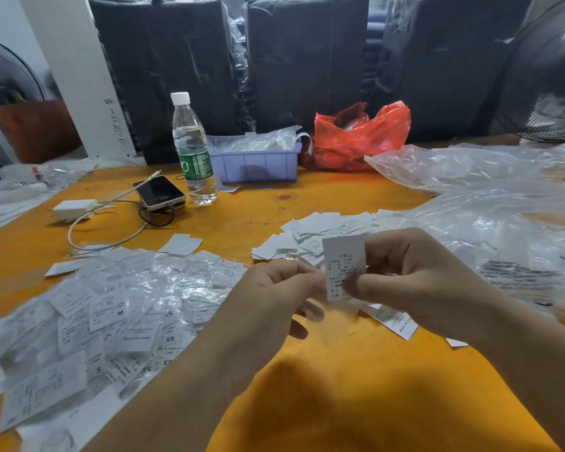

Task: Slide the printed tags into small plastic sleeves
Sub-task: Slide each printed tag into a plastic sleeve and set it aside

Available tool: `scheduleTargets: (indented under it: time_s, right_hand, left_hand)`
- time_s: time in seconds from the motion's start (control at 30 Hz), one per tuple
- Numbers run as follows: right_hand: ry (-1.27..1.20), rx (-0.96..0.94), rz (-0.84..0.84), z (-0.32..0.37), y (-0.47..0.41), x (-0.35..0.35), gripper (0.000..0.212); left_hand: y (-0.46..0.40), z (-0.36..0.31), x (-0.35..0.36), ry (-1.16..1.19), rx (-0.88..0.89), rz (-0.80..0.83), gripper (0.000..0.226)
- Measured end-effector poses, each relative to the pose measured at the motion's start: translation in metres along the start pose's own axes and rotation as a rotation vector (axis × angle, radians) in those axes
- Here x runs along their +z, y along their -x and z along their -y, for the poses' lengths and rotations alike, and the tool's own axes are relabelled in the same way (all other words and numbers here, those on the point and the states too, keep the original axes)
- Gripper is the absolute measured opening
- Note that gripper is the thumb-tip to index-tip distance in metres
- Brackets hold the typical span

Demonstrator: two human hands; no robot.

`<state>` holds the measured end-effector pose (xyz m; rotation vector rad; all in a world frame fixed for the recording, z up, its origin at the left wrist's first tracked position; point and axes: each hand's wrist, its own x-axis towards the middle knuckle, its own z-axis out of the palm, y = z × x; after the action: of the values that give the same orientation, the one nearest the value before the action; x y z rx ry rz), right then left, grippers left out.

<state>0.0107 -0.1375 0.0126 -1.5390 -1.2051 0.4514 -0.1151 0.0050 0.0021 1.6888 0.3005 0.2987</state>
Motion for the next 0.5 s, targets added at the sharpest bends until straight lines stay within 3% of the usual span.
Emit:
scheduleTargets:
  time_s: [0.17, 0.33, 0.5]
  right_hand:
    - [-0.084, -0.027, 0.067, 0.0009, 0.0008, -0.0006, 0.018]
    - [-0.205, 0.004, -0.087, 0.0006, -0.0011, -0.0062, 0.023]
    - [-0.187, 0.022, -0.216, 0.0047, -0.002, -0.0057, 0.024]
  left_hand:
    - [0.0004, 0.0032, 0.003, -0.04, 0.031, 0.015, 0.013]
    - [0.0001, 0.0019, 0.0008, 0.05, 0.067, -0.102, 0.008]
    - [0.0001, 0.0025, 0.0011, 0.089, 0.072, -0.103, 0.004]
